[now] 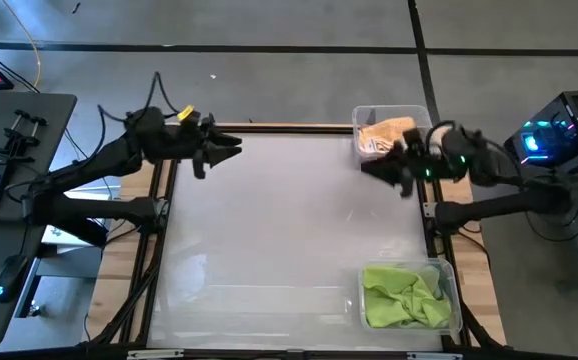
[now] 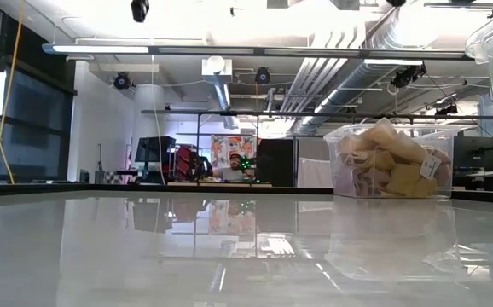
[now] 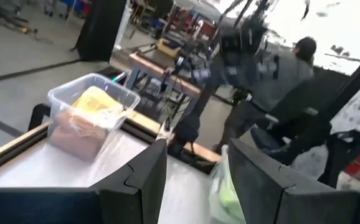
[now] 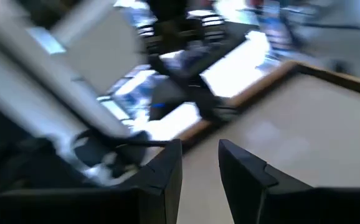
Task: Sort microfiber towel by color & place in baskets
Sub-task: Return to Home Position
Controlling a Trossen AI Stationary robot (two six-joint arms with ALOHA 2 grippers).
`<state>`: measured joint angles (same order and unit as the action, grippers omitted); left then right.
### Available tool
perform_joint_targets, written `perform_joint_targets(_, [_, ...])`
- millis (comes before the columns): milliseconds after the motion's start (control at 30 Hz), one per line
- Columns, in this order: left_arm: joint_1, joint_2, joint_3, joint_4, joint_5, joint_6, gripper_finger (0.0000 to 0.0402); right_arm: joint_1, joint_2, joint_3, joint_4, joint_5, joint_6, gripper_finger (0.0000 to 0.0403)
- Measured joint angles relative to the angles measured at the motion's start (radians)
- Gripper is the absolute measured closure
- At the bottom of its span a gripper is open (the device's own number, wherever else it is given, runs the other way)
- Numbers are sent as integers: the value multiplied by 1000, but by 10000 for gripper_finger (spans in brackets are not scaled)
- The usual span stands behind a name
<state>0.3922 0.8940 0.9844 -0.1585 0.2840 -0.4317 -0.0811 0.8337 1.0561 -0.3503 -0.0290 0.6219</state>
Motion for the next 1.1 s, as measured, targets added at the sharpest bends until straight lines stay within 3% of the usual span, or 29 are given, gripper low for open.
perform_joint_targets(100, [-41,-35,0,-2,-56,-10,243,103,-51,-142,193,-22,-34,304])
perform_joint_targets(200, [-77,-62,0,-2,-101,-21,243,158,-84,-254,260,-32,-39,304])
perform_joint_targets(333, [-93,-80,0,-8,-122,-29,243,173,-88,-330,280,-49,120,304])
perform_joint_targets(433, [-93,-88,0,-22,-122,-30,243,174,-106,-357,326,-141,-33,305])
perform_joint_targets(500, [-93,-88,0,-42,-122,-33,243,172,-146,-377,330,-148,-123,305])
perform_joint_targets(733, [-93,-87,0,-95,-124,-186,243,118,-429,-494,330,-133,-154,305])
perform_joint_targets(900, [-93,-84,0,-93,-132,-163,243,112,-634,-617,354,-50,-111,305])
perform_joint_targets(1100, [-93,-84,0,-92,-141,-144,243,120,-756,-824,557,-55,-79,305])
